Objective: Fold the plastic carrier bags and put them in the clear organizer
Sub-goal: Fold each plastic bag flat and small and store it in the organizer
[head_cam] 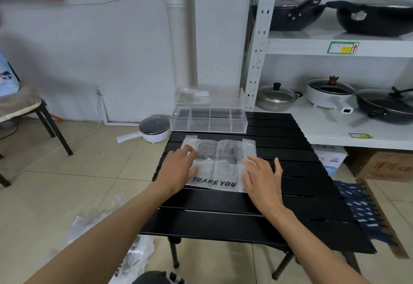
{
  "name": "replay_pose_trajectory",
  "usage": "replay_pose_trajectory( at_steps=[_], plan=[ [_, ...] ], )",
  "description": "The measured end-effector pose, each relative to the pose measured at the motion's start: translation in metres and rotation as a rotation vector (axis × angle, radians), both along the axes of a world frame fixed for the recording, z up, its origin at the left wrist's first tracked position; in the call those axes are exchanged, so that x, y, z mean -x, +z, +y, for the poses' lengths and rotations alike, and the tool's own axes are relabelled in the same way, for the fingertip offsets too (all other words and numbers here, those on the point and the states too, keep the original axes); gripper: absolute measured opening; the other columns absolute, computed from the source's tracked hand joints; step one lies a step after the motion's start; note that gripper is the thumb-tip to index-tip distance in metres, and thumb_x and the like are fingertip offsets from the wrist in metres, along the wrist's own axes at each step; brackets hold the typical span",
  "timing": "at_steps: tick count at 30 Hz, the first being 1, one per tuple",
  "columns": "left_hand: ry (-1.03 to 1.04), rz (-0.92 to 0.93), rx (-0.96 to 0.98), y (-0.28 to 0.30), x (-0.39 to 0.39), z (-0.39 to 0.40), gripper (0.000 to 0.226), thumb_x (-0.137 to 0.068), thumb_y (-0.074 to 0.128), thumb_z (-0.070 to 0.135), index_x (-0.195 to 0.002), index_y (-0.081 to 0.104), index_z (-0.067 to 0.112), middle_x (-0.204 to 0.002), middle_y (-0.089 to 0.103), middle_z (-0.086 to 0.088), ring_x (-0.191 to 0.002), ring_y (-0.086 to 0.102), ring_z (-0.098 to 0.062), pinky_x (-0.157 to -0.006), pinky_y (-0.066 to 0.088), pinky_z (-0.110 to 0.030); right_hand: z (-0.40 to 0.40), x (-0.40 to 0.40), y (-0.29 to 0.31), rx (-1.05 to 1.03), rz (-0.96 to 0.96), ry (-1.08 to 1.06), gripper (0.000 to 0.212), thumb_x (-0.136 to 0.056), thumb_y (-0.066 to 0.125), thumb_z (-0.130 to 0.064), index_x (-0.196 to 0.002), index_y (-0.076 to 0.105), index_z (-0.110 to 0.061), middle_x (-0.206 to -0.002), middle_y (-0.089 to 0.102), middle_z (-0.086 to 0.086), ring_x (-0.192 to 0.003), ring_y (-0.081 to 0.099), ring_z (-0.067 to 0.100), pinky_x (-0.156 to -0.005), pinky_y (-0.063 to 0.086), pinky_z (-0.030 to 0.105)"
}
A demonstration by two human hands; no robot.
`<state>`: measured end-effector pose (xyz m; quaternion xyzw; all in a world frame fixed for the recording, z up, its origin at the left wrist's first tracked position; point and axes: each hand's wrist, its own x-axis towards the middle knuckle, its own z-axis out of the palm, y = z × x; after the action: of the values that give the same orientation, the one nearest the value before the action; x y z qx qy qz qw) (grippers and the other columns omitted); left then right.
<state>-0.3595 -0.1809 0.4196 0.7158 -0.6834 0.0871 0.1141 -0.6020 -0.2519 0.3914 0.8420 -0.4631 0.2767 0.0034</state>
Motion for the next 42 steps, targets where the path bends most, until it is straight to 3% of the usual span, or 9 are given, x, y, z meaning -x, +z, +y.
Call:
replay_pose_trajectory(
  at_steps=[4,7,11,14,21,31,35,38,42],
  plan=[
    [-0.294,0.161,-0.065,-0.001,0.026,0.017,0.032,-0.091,0.056,0.034,-0.121,0.058,0.021,-0.113,0.053,0.002,-0.098,0.053,-0.018,-0.086,0.043,-0.034,0.016,-0.001,-0.001,0.071,-0.031,0.380,0.026,-0.089,0.056,-0.022,-0.109,0.067,-0.032,-0.120,0.060,-0.013,-0.114,0.052,0.007,-0.110,0.024,0.035],
    [-0.297,0.174,-0.071,-0.008,0.037,0.025,0.030,-0.093,0.054,0.032,-0.122,0.058,0.024,-0.109,0.051,0.004,-0.096,0.051,-0.016,-0.083,0.042,-0.032,0.030,-0.002,-0.001,0.005,0.056,0.536,0.031,-0.086,0.060,-0.016,-0.111,0.069,-0.033,-0.114,0.061,-0.017,-0.107,0.052,0.004,-0.098,0.033,0.027],
    [-0.208,0.182,-0.097,-0.011,0.029,0.032,0.034,-0.095,0.049,0.037,-0.126,0.055,0.027,-0.116,0.049,0.005,-0.103,0.050,-0.016,-0.086,0.044,-0.033,0.030,0.015,-0.002,-0.037,0.015,0.426,0.024,-0.081,0.066,-0.007,-0.097,0.073,-0.024,-0.102,0.065,-0.011,-0.094,0.058,0.011,-0.080,0.049,0.028],
    [-0.251,0.179,-0.142,-0.006,0.025,0.035,0.034,-0.097,0.048,0.030,-0.129,0.055,0.023,-0.116,0.048,0.001,-0.102,0.051,-0.018,-0.086,0.046,-0.033,0.027,0.027,-0.002,-0.064,-0.021,0.291,0.020,-0.082,0.064,-0.005,-0.085,0.068,-0.024,-0.091,0.059,-0.014,-0.084,0.053,0.008,-0.072,0.046,0.025],
    [-0.323,-0.292,-0.308,0.022,0.035,0.016,0.036,-0.087,0.051,0.009,-0.123,0.053,0.013,-0.115,0.050,-0.007,-0.101,0.052,-0.026,-0.081,0.046,-0.037,0.027,0.025,-0.003,-0.053,0.003,0.276,0.013,-0.090,0.063,-0.016,-0.098,0.067,-0.026,-0.095,0.055,-0.012,-0.086,0.048,0.007,-0.075,0.043,0.027],
    [-0.328,-0.257,-0.279,0.019,0.037,0.011,0.041,-0.082,0.056,-0.004,-0.119,0.049,0.013,-0.111,0.050,-0.005,-0.093,0.051,-0.024,-0.072,0.048,-0.037,0.023,0.023,0.001,-0.052,0.054,0.261,0.013,-0.091,0.060,-0.039,-0.102,0.059,-0.033,-0.103,0.051,-0.018,-0.093,0.046,0.002,-0.083,0.038,0.026],
    [-0.256,-0.056,-0.257,0.016,0.027,0.009,0.048,-0.076,0.049,-0.011,-0.115,0.056,0.015,-0.110,0.053,-0.004,-0.096,0.056,-0.027,-0.075,0.049,-0.040,0.018,0.022,-0.001,-0.010,0.062,0.167,0.017,-0.088,0.066,-0.035,-0.105,0.064,-0.033,-0.103,0.057,-0.015,-0.092,0.051,0.009,-0.085,0.037,0.030],
    [-0.259,-0.026,-0.236,0.014,0.023,0.012,0.036,-0.084,0.049,0.000,-0.116,0.056,0.016,-0.114,0.052,-0.003,-0.101,0.055,-0.026,-0.078,0.049,-0.041,0.015,0.021,-0.002,0.033,0.049,0.088,0.011,-0.085,0.072,-0.019,-0.092,0.072,-0.027,-0.089,0.062,-0.009,-0.080,0.056,0.014,-0.077,0.041,0.032],
    [-0.247,-0.224,-0.122,0.011,0.040,0.022,0.032,-0.092,0.052,0.031,-0.120,0.056,0.015,-0.115,0.053,-0.005,-0.101,0.053,-0.025,-0.077,0.046,-0.038,0.028,0.013,0.007,0.110,0.061,0.122,0.008,-0.084,0.070,-0.019,-0.085,0.072,-0.027,-0.077,0.059,-0.009,-0.073,0.055,0.015,-0.071,0.040,0.033]
  ],
)
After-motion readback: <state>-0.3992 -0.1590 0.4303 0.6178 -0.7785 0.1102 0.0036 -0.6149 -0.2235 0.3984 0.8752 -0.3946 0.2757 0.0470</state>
